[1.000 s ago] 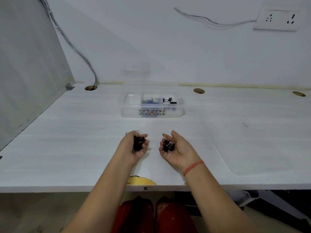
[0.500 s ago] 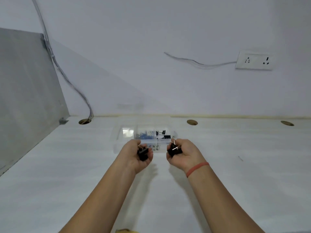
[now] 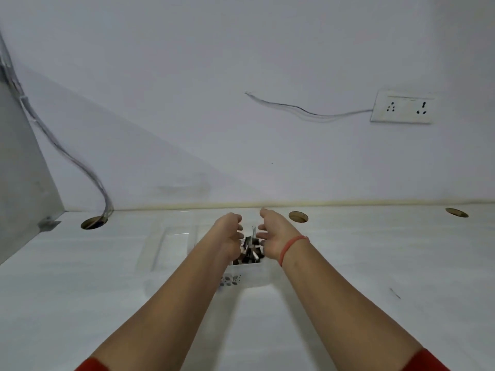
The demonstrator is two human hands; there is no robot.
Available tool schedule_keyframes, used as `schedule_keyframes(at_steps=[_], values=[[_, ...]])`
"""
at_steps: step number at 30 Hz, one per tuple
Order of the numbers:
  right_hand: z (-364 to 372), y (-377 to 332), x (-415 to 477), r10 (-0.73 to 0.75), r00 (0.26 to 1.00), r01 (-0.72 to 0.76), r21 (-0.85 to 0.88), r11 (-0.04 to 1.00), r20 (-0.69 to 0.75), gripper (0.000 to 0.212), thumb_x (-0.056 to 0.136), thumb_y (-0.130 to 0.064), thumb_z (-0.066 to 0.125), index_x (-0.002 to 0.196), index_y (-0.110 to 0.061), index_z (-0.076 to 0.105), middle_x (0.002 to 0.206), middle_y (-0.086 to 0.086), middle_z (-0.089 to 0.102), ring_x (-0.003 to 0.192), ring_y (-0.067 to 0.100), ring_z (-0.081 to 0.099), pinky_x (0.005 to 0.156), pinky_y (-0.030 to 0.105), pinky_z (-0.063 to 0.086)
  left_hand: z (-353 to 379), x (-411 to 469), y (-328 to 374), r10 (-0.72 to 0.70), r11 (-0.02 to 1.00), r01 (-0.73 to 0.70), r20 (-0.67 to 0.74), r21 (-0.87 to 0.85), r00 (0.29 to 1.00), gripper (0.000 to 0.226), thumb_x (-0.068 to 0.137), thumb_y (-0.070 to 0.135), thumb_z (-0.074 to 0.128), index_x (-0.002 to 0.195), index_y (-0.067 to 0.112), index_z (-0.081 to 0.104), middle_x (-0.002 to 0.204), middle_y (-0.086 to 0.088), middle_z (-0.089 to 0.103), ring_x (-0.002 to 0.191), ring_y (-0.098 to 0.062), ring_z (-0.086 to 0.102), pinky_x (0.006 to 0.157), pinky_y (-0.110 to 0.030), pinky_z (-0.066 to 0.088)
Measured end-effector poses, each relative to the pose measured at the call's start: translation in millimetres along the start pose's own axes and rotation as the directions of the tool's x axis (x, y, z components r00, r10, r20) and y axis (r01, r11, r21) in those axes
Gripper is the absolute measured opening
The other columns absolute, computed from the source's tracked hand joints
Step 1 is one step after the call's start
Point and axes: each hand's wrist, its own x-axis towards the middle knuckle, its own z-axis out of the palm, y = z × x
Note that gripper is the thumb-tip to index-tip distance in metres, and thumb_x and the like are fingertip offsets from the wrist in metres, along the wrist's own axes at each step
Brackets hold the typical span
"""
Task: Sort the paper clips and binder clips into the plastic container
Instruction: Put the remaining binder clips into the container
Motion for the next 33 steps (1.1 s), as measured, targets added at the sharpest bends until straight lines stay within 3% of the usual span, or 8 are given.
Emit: schedule_keyframes(at_steps=[5,9,13,16,19,22,26,33], values=[[-5,10,8,-0.059,0.998,0.058,-0.030,0.998,-0.037,0.035,0.096,-0.024,0.039,0.125,-0.006,0.046,0.101,0.005,0.040,0.091,0.019,0.042,0.102,0.033,0.037,0,13,-12,0.069,0.994,-0.063,-0.054,0.094,0.996,0.026,0.093,0.017,0.042,0.111,0.002,0.053,0.109,-0.015,0.053,0.100,-0.031,0.050,0.085,-0.036,0.036],[-14,18,-8,-0.120,0.991,0.128,0.158,0.979,-0.059,0.019,0.091,-0.007,0.038,0.074,-0.013,0.042,0.068,0.004,0.034,0.058,0.016,0.036,0.080,0.032,0.048,-2,-8,-24,0.188,0.982,-0.183,-0.125,0.054,0.974,0.019,0.089,0.007,0.047,0.101,0.008,0.062,0.081,-0.010,0.054,0.080,-0.026,0.047,0.075,-0.034,0.041],[-38,32,-42,-0.261,0.958,0.279,0.176,0.944,-0.120,0.016,0.092,-0.003,0.046,0.079,-0.005,0.055,0.078,0.008,0.051,0.068,0.018,0.054,0.080,0.030,0.053,1,-46,-43,0.321,0.947,-0.320,-0.157,0.034,0.934,0.017,0.087,0.010,0.054,0.099,0.005,0.065,0.086,-0.009,0.060,0.082,-0.023,0.054,0.079,-0.033,0.046],[-74,63,-73,-0.465,0.864,0.406,-0.282,0.869,-0.191,0.012,0.089,-0.014,0.055,0.091,-0.011,0.067,0.093,0.005,0.066,0.083,0.018,0.063,0.088,0.032,0.051,7,-81,-71,0.332,0.943,-0.329,-0.079,0.050,0.940,0.011,0.089,0.010,0.053,0.087,0.007,0.063,0.084,-0.008,0.061,0.078,-0.021,0.055,0.072,-0.029,0.048],[-127,104,-111,-0.654,0.748,0.319,-0.803,0.503,-0.112,0.022,0.082,-0.027,0.066,0.099,-0.016,0.071,0.108,0.000,0.069,0.102,0.017,0.062,0.092,0.027,0.043,16,-108,-110,0.281,0.958,-0.281,0.006,0.053,0.960,0.015,0.090,0.010,0.051,0.086,0.009,0.065,0.089,-0.008,0.064,0.082,-0.021,0.060,0.079,-0.030,0.050],[-184,139,-149,-0.519,0.853,0.121,-0.949,0.290,-0.050,0.049,0.074,-0.042,0.073,0.117,-0.021,0.065,0.136,-0.002,0.055,0.127,0.016,0.047,0.105,0.028,0.031,25,-132,-154,0.203,0.976,-0.205,0.044,0.074,0.978,0.017,0.091,0.010,0.049,0.085,0.009,0.066,0.089,-0.007,0.066,0.081,-0.020,0.062,0.079,-0.030,0.052],[-218,167,-173,-0.353,0.935,0.131,-0.948,0.291,0.020,0.076,0.074,-0.047,0.072,0.141,-0.029,0.041,0.157,-0.005,0.023,0.146,0.014,0.014,0.119,0.034,0.015,37,-149,-188,0.125,0.990,-0.128,0.063,0.057,0.990,0.018,0.091,0.008,0.049,0.087,0.006,0.066,0.087,-0.009,0.066,0.075,-0.019,0.061,0.067,-0.025,0.051],[-230,168,-184,-0.292,0.952,0.171,-0.949,0.264,0.090,0.089,0.073,-0.044,0.073,0.147,-0.027,0.028,0.161,-0.004,0.009,0.147,0.010,0.010,0.118,0.030,0.015,34,-168,-206,0.115,0.992,-0.114,-0.016,0.045,0.993,0.015,0.091,0.010,0.051,0.087,0.009,0.065,0.091,-0.008,0.064,0.077,-0.019,0.063,0.073,-0.027,0.054]])
